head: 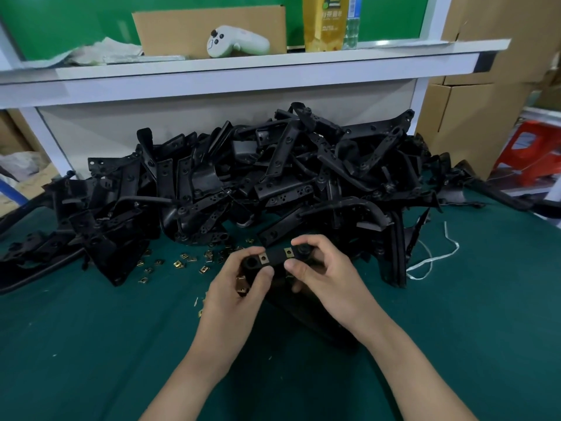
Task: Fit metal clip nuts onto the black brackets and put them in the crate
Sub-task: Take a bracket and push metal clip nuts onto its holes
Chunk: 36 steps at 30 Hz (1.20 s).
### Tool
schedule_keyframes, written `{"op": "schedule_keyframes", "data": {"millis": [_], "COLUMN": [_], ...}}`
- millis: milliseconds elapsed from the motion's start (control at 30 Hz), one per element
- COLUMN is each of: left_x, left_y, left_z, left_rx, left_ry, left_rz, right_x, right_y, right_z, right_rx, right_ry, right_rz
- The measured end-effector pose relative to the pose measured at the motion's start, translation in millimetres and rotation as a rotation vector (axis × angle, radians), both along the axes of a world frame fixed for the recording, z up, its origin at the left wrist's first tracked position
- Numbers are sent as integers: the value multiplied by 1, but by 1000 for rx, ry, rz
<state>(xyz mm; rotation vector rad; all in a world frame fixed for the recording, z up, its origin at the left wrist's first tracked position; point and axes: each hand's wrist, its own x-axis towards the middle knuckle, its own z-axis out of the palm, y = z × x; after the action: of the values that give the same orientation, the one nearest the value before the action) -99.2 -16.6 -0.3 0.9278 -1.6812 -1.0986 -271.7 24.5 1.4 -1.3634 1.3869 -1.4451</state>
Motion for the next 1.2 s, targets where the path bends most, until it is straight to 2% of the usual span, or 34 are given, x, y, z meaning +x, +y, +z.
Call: {"op": "schedule_keyframes", "data": {"millis": [133, 400, 667, 933, 1200], "left_x": [1, 5, 6, 2, 5], "left_y": [-6, -9, -7, -5, -3], "left_z": [-2, -2, 3, 3, 6], "left_rx": [37, -13, -24, 112, 34], "left_ry": [-23, -27, -43, 48, -22], "left_rz": [-25, -18, -18, -32, -17], "right_x": [-3, 0, -1, -1, 2], "right_y": [-1, -1, -3, -1, 3], "right_z": [-2, 0, 2, 2, 9], "right_rx": [7, -16, 2, 37, 29], "right_ry": [51, -14, 86, 46, 80], "right_rz": [-9, 25, -8, -2, -20]}}
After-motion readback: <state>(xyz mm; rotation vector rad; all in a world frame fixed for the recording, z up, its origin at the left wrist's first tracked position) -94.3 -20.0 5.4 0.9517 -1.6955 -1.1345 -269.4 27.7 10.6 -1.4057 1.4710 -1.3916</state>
